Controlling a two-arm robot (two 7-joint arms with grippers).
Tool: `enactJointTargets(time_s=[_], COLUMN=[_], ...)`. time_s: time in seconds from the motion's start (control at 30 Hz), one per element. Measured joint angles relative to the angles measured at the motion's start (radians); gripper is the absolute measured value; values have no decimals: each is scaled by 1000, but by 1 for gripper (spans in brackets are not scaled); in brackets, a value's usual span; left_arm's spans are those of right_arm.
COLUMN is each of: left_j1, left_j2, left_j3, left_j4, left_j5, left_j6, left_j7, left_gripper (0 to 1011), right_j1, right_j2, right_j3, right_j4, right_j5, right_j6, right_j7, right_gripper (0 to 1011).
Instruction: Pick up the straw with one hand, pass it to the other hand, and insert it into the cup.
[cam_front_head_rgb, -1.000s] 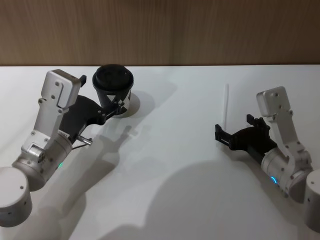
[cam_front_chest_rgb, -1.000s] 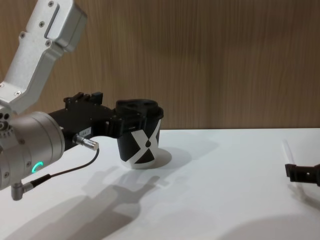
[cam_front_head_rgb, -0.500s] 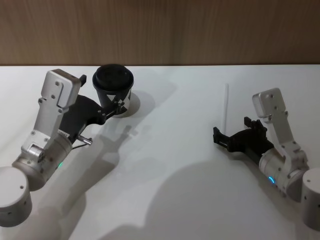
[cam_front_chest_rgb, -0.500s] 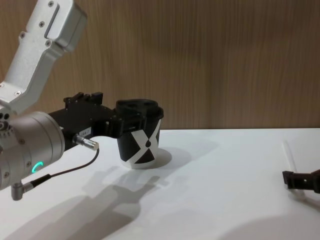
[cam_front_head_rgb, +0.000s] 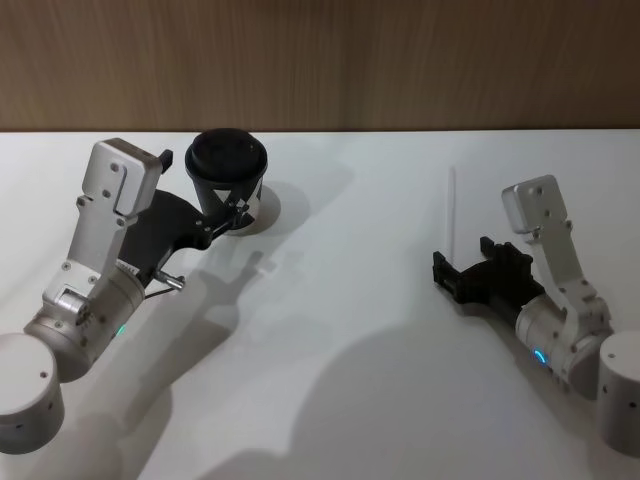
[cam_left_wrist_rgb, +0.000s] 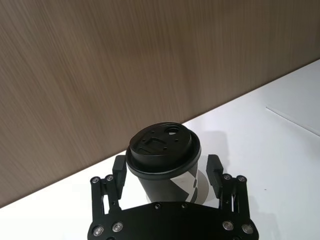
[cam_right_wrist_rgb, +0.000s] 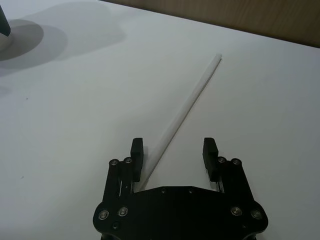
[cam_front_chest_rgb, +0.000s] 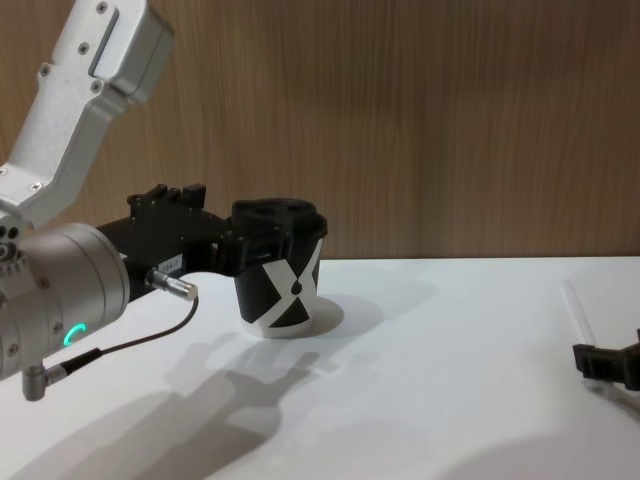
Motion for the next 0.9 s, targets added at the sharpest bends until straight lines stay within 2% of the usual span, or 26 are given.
enactJointTargets(time_s=[0.33,0.37,0.4,0.47,0.5,0.67,0.9], left_j1=[0,0,0,0,0,0,0], left_j2=[0,0,0,0,0,0,0], left_j3=[0,0,0,0,0,0,0], left_j4=[0,0,0,0,0,0,0], left_j5=[0,0,0,0,0,0,0], left_j6=[0,0,0,0,0,0,0], left_j7=[0,0,0,0,0,0,0], left_gripper=[1003,1003,1003,1003,1003,1003,1003], right_j1=[-2,-2,-2,-3,-3,-4,-5], right_j2=[-6,-6,-6,-7,-8,-11,-16], right_j3=[0,0,0,0,0,2,11], right_j4=[1,1,1,1,0,-1,1], right_j5=[-5,-5,-5,-6,-7,-8,-9], right_j6=[16,16,18,22,27,36,50], right_j7=[11,11,12,14,15,19,20], right_gripper=[448,448,377,338,280,205,153])
